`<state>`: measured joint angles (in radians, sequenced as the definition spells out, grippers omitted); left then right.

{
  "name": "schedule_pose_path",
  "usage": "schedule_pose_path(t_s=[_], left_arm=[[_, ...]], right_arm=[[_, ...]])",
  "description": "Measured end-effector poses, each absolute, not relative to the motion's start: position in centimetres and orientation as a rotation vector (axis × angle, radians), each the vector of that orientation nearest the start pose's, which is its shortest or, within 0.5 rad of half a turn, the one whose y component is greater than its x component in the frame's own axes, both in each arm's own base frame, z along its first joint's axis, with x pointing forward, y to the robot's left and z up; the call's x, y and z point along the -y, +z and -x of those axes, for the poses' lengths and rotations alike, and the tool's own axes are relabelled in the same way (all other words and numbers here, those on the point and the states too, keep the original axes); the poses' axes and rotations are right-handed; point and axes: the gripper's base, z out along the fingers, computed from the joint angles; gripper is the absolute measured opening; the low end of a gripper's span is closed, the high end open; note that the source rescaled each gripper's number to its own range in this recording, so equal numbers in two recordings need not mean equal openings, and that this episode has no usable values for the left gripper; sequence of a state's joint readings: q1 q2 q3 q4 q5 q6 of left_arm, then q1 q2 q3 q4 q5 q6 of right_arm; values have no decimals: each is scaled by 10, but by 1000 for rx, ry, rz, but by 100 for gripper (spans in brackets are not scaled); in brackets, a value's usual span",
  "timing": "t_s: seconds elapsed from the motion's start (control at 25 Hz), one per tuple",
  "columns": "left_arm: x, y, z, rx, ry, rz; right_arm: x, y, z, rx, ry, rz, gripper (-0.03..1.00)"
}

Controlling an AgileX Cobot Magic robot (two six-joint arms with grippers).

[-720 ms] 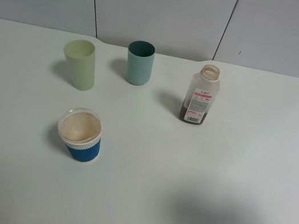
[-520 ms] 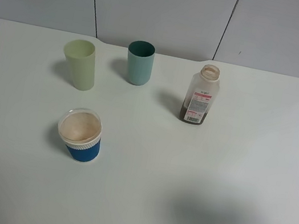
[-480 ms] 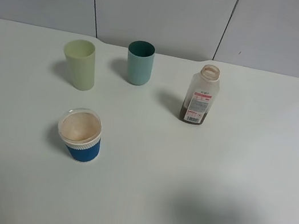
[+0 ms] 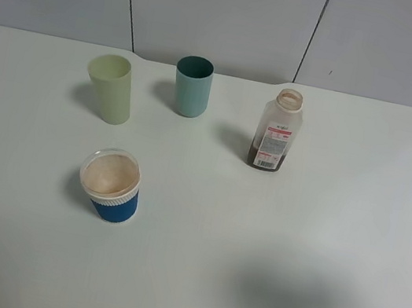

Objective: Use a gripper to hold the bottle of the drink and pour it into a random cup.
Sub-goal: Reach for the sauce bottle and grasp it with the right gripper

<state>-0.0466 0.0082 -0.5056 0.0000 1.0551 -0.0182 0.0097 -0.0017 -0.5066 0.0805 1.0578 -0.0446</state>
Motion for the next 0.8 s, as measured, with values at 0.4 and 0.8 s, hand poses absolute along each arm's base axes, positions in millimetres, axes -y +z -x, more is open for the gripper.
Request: schedule_pose_path(t_s=[0.4, 0.8], left_arm=[[0, 279, 4, -2041, -41, -29], [0, 279, 4, -2041, -41, -29]], right_arm=[[-6, 280, 6, -2030, 74, 59, 100], [-6, 280, 6, -2030, 74, 59, 100]])
